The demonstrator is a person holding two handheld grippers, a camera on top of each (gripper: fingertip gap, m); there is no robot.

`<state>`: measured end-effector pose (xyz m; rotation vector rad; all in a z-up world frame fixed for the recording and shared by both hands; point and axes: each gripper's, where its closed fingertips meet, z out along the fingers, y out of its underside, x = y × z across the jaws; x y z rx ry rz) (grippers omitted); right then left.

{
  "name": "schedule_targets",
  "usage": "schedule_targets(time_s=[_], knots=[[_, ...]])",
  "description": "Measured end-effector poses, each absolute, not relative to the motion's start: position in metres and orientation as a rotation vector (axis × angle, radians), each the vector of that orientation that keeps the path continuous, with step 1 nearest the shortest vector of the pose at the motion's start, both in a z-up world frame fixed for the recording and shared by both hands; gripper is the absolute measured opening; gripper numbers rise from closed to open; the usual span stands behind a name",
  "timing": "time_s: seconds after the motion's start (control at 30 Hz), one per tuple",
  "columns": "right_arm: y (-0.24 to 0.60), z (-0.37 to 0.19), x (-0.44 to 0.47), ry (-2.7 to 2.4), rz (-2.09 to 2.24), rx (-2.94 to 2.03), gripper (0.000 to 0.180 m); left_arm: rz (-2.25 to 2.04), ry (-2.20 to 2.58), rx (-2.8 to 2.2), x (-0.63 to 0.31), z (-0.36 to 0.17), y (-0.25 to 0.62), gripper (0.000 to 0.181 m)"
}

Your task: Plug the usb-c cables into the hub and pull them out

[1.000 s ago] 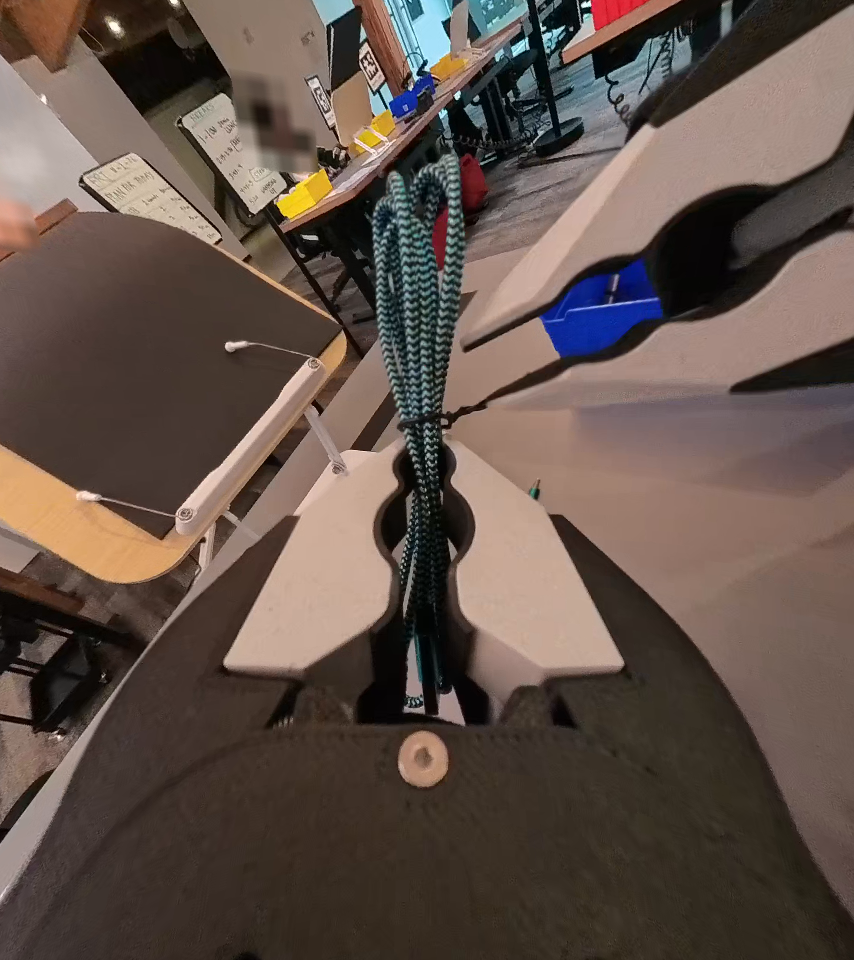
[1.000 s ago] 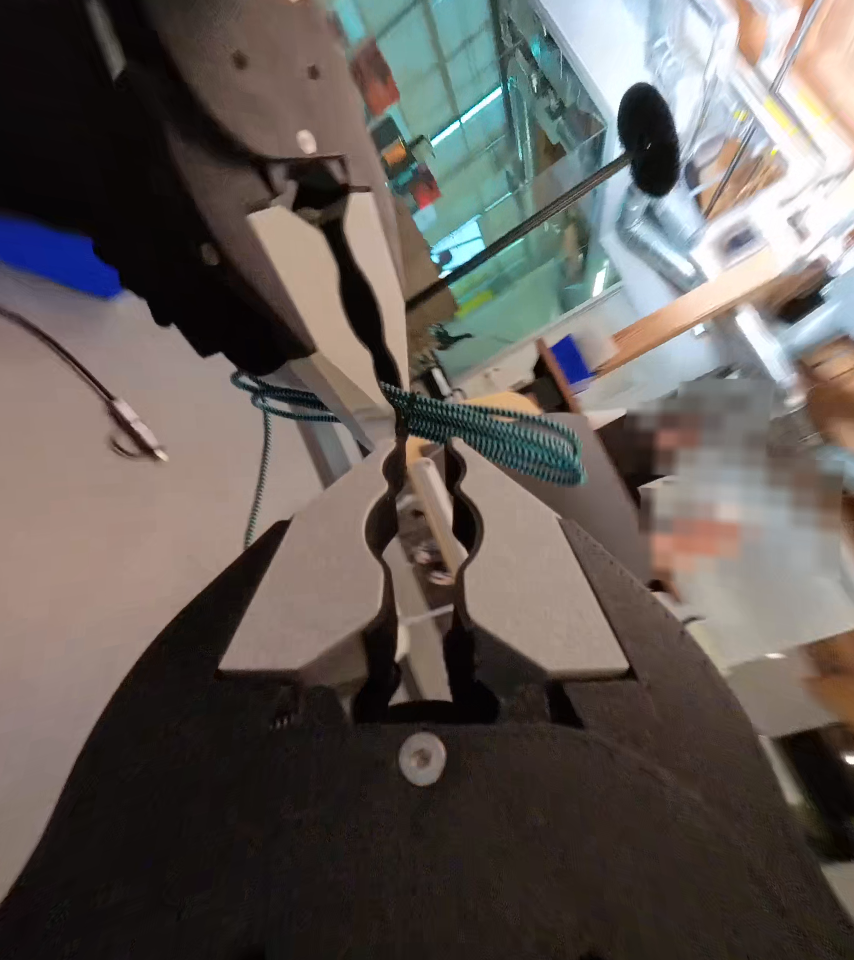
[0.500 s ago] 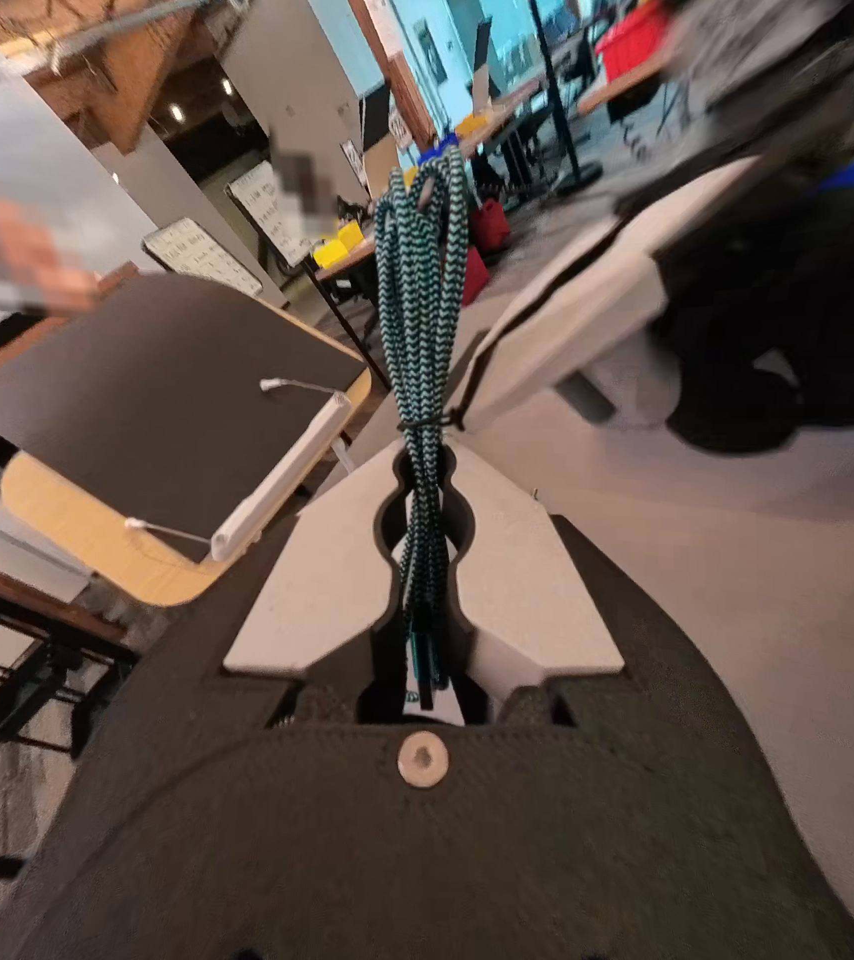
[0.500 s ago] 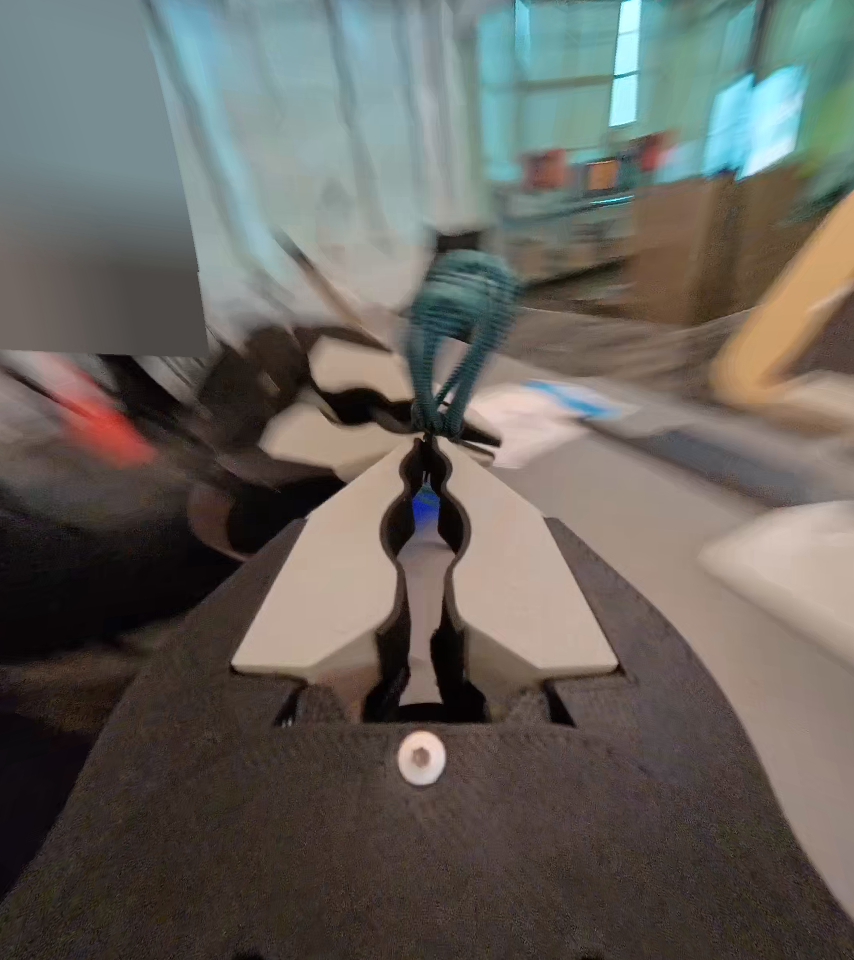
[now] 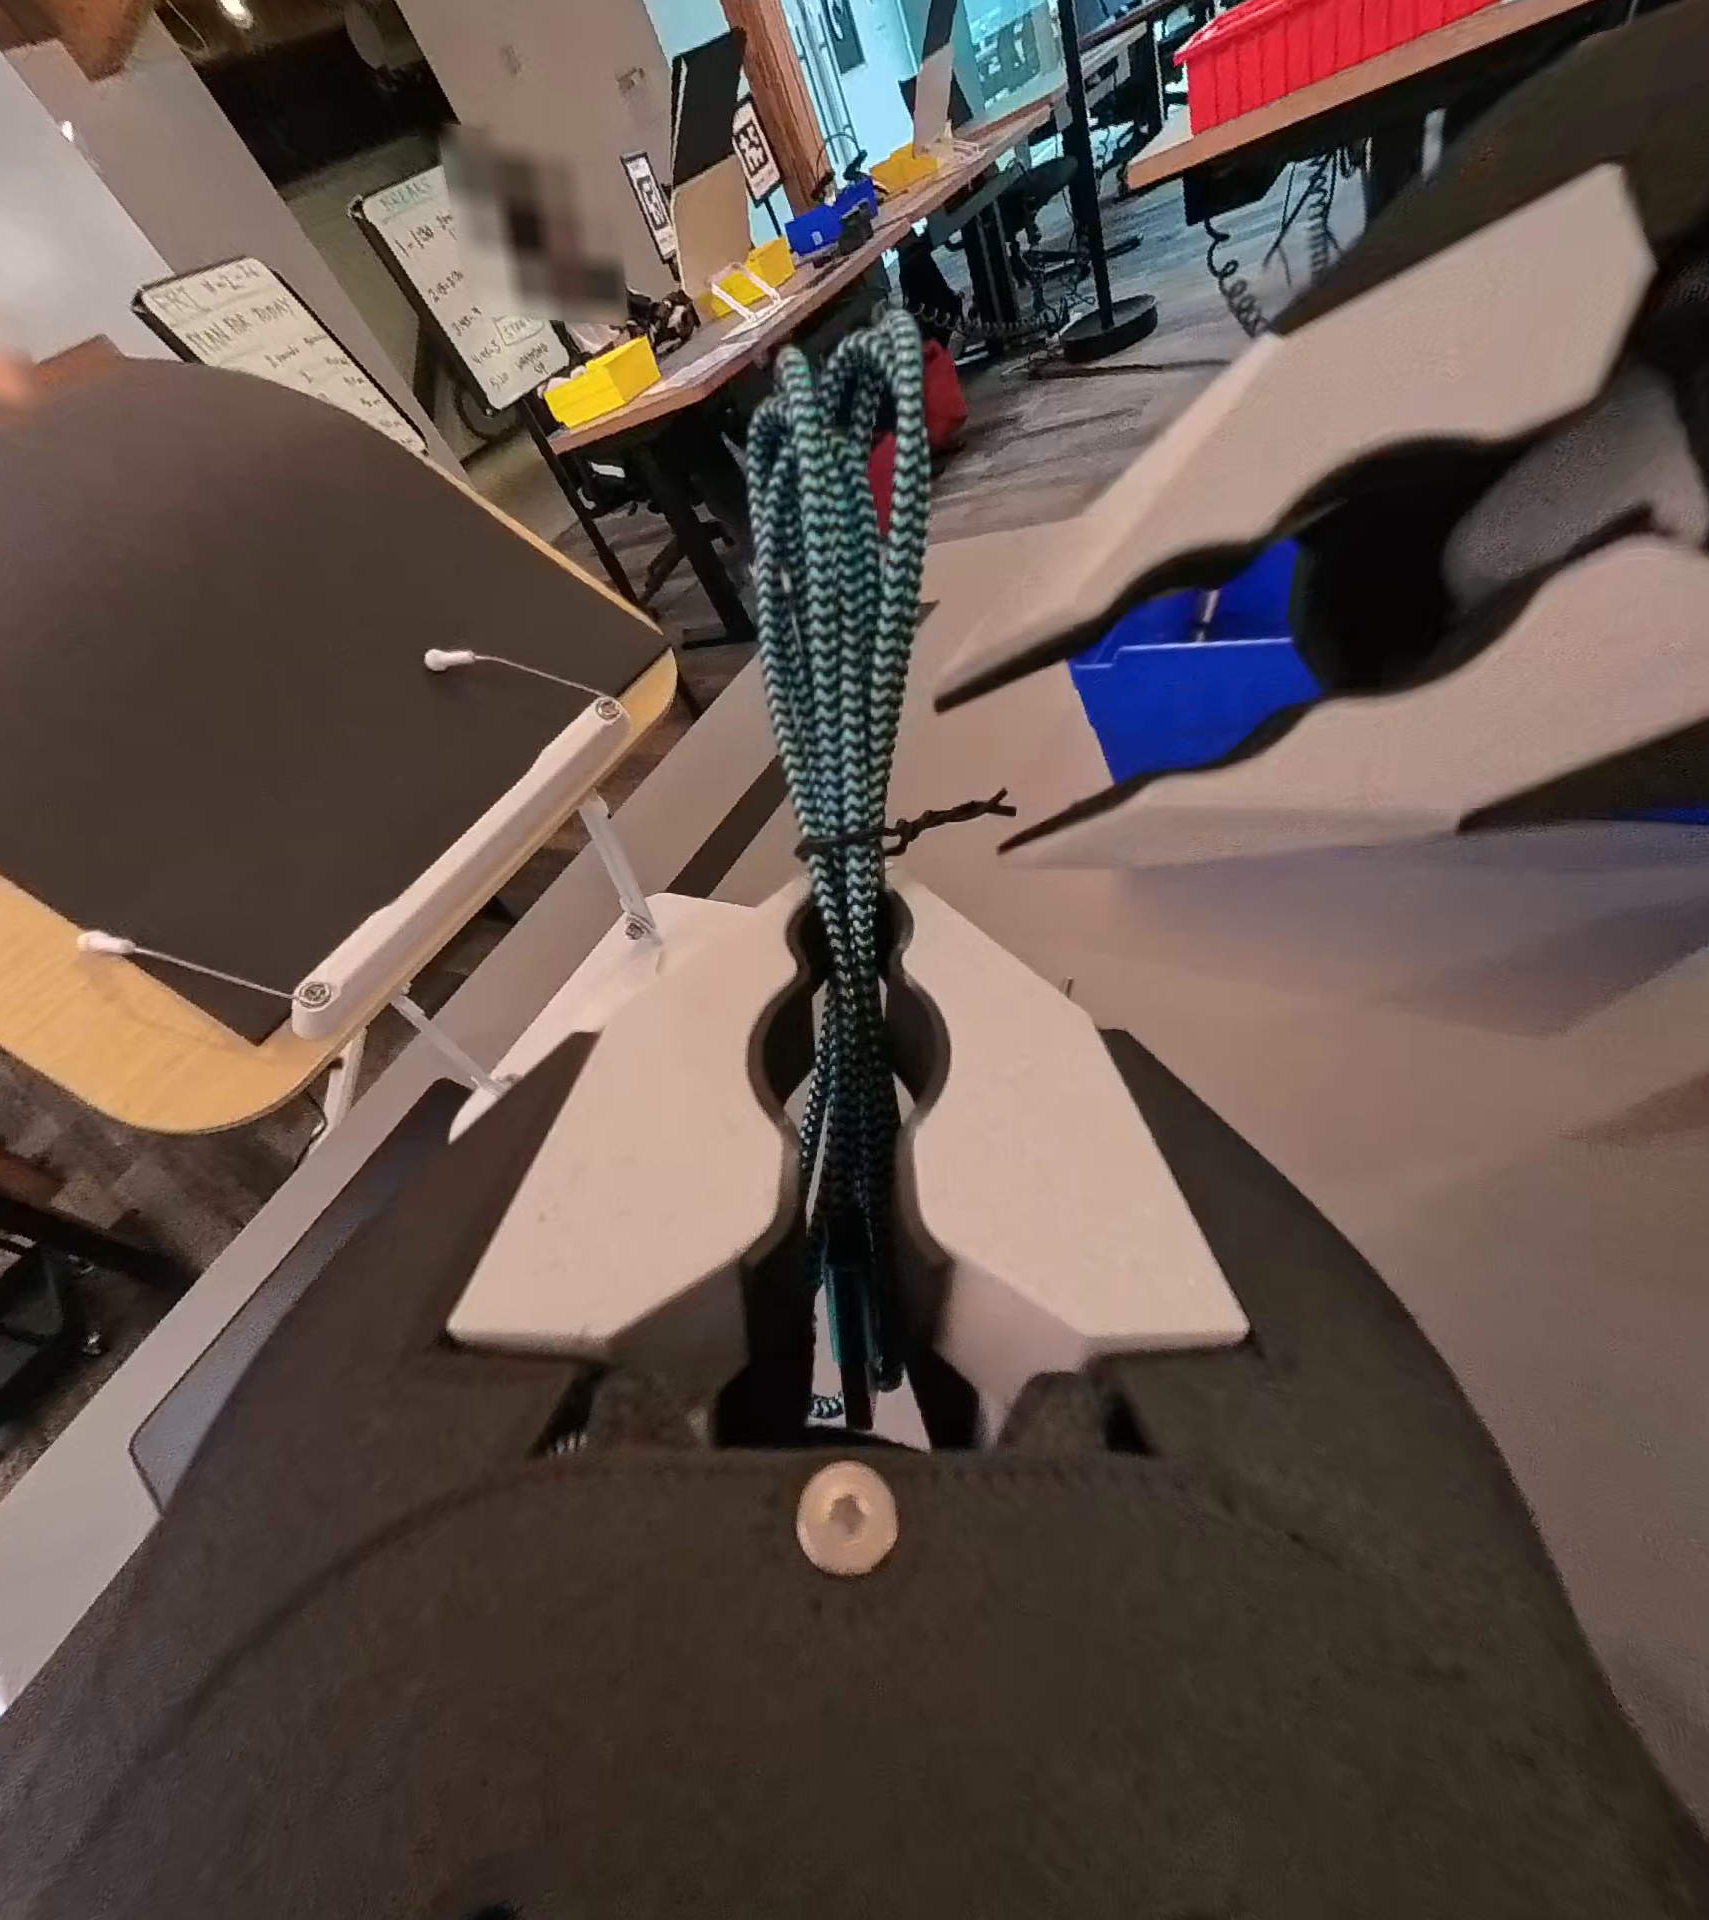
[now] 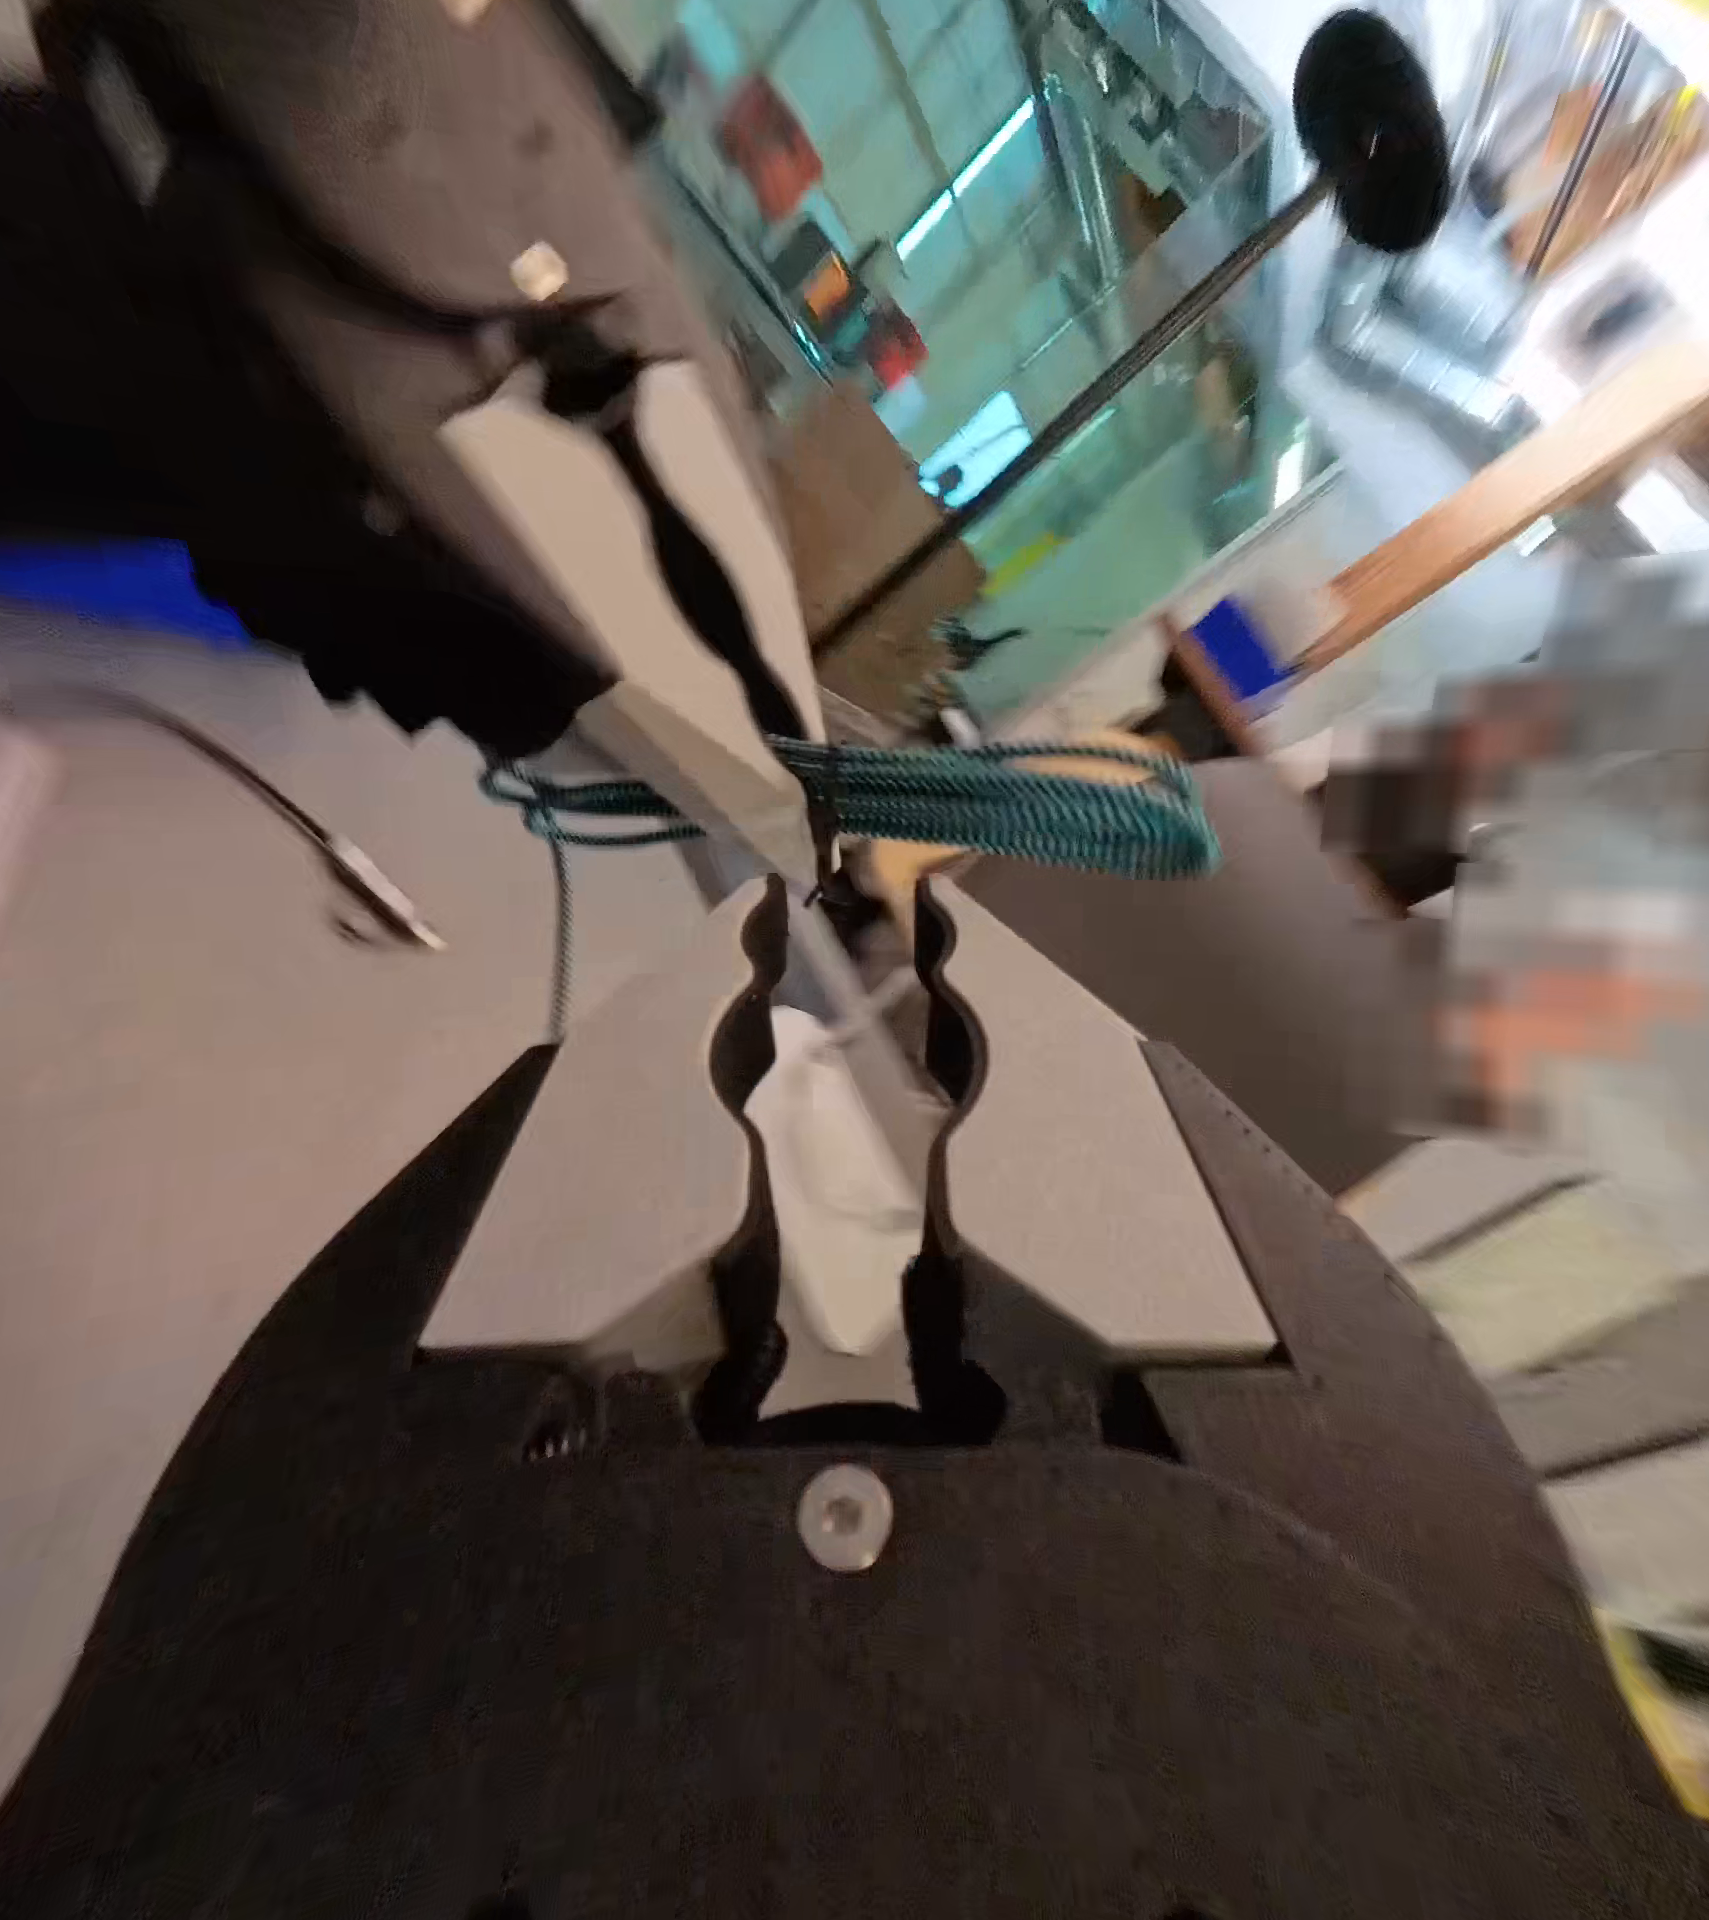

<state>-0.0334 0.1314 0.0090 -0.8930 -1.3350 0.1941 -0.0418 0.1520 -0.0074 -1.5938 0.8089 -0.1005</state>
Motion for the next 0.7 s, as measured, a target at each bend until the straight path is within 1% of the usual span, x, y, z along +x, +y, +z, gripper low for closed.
schedule_targets(time_s=[0.07,0.17,0.23,0.3,0.33,0.4,0.43,0.5,0.53,0.57,0.63,0.67,0.7], knots=[[0.129,0.007,-0.039,-1.392,-0.031,-0.78,0.018,-0.101,0.812,-1.606,-0.039,-0.008,0.153,0.003],[0.132,0.008,-0.042,-1.398,-0.19,-0.72,0.002,-0.099,0.824,-1.616,-0.035,-0.009,0.153,0.003],[0.132,0.007,-0.044,-1.408,-0.204,-0.717,0.0,-0.083,0.828,-1.618,-0.036,-0.01,0.153,0.003],[0.132,0.005,-0.044,-1.414,-0.124,-0.774,0.0,-0.074,0.832,-1.612,-0.037,-0.011,0.153,0.003],[0.131,0.005,-0.045,-1.398,0.007,-0.854,0.0,-0.061,0.832,-1.599,-0.037,-0.01,0.152,0.003],[0.128,0.007,-0.045,-1.325,0.463,-1.083,0.0,-0.039,0.831,-1.562,-0.037,-0.006,0.15,0.004],[0.123,0.011,-0.045,-1.246,0.807,-1.212,0.0,-0.039,0.827,-1.529,-0.037,-0.001,0.148,0.004],[0.116,0.025,-0.041,-0.974,1.641,-1.396,0.0,-0.038,0.823,-1.476,-0.033,0.01,0.144,0.004],[0.117,0.025,-0.04,-0.849,1.912,-1.425,0.0,0.003,0.827,-1.49,-0.034,0.009,0.146,0.004],[0.118,0.021,-0.042,-0.779,2.025,-1.424,0.0,0.05,0.837,-1.498,-0.036,0.007,0.149,0.004],[0.118,0.018,-0.042,-0.765,2.002,-1.381,0.0,0.009,0.839,-1.511,-0.035,0.003,0.149,0.004],[0.118,0.016,-0.042,-0.82,1.881,-1.37,0.007,-0.026,0.829,-1.531,-0.035,0.0,0.15,0.004],[0.121,0.015,-0.041,-0.875,1.702,-1.363,0.027,-0.042,0.821,-1.541,-0.037,-0.001,0.15,0.004]])
